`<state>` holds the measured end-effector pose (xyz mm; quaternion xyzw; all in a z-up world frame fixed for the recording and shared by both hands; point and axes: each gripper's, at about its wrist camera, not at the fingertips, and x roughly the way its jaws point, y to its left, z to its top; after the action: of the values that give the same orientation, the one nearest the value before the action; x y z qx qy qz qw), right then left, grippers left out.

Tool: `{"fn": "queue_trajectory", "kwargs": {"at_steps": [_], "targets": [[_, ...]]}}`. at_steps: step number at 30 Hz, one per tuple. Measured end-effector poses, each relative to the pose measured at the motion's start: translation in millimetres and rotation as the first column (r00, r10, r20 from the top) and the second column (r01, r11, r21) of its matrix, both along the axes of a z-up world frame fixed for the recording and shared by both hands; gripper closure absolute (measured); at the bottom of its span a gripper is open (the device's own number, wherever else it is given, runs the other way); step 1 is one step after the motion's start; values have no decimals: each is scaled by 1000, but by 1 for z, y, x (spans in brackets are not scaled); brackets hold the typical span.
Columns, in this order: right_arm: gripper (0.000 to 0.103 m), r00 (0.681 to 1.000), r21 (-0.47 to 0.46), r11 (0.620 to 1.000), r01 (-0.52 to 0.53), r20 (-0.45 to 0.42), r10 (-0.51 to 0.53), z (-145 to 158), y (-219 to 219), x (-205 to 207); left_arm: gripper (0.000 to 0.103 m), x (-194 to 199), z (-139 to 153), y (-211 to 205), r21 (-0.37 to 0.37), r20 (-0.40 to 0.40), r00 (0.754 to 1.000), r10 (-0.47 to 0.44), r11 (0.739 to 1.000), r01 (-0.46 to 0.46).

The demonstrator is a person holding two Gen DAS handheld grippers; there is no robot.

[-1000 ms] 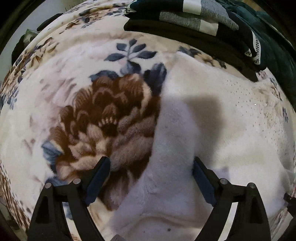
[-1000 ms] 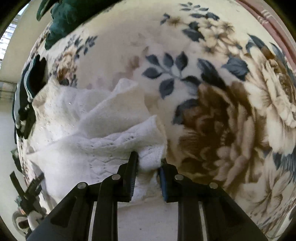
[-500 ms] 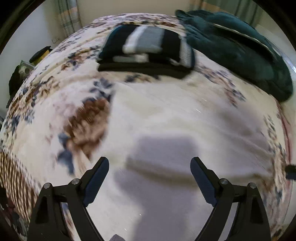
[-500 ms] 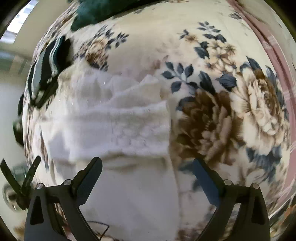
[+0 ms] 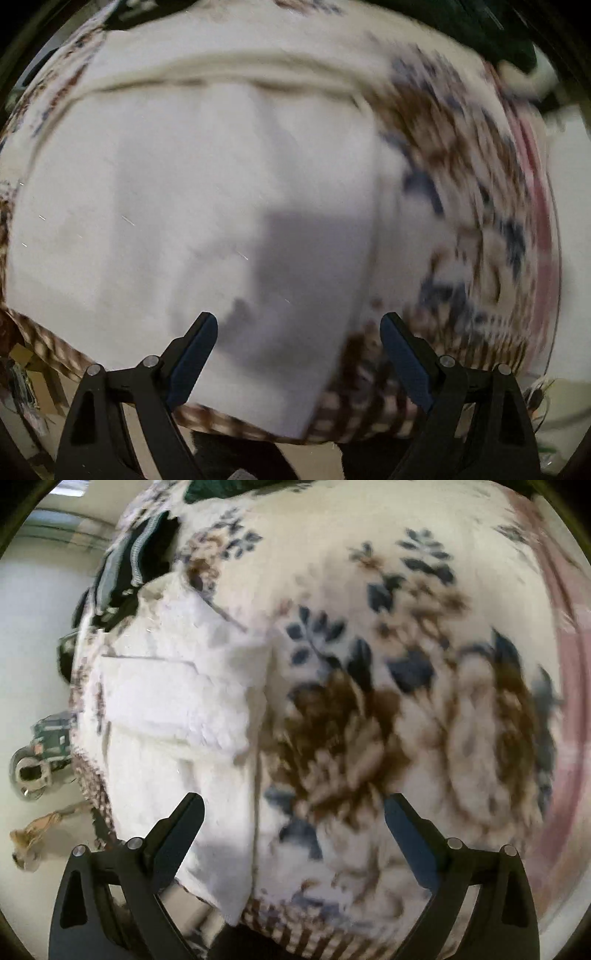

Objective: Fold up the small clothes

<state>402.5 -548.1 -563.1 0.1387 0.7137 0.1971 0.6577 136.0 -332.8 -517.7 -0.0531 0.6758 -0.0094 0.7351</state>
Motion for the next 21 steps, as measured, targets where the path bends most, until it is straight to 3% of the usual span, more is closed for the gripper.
{"fn": "queue_trajectory", "kwargs": {"at_steps": [5, 8, 11, 13, 14, 15, 16, 17, 21], "targets": [[4, 994, 163, 984, -71, -65, 82, -53, 44, 36, 13, 0, -40, -21, 85, -37, 999, 23, 996, -20], [4, 992, 235, 970, -54, -96, 79, -83, 63, 55, 13, 8, -48, -19, 109, -18, 998, 58, 992, -56], [18, 992, 284, 958, -38, -108, 71, -106, 77, 71, 13, 18, -51, -20, 141, 20, 999, 51, 989, -53], [35, 990, 289, 957, -33, -125, 71, -114, 86, 75, 30, 22, -50, -21, 149, 52, 998, 41, 988, -49], [40, 990, 288, 957, -32, -124, 70, -117, 91, 76, 56, 23, -47, -21, 162, 78, 997, 29, 986, -41], [54, 990, 274, 961, -39, -118, 74, -118, 97, 76, 76, 25, -44, -22, 180, 90, 996, 16, 983, -32], [72, 990, 260, 965, -37, -119, 70, -116, 101, 75, 83, 26, -40, -21, 188, 102, 995, 11, 982, -30], [73, 991, 254, 967, -31, -116, 62, -113, 104, 74, 92, 27, -34, -18, 180, 122, 992, 19, 983, -41], [80, 991, 230, 973, 13, -135, 19, -87, 106, 71, 95, 28, 1, 8, 80, 176, 977, 123, 987, -139]]}}
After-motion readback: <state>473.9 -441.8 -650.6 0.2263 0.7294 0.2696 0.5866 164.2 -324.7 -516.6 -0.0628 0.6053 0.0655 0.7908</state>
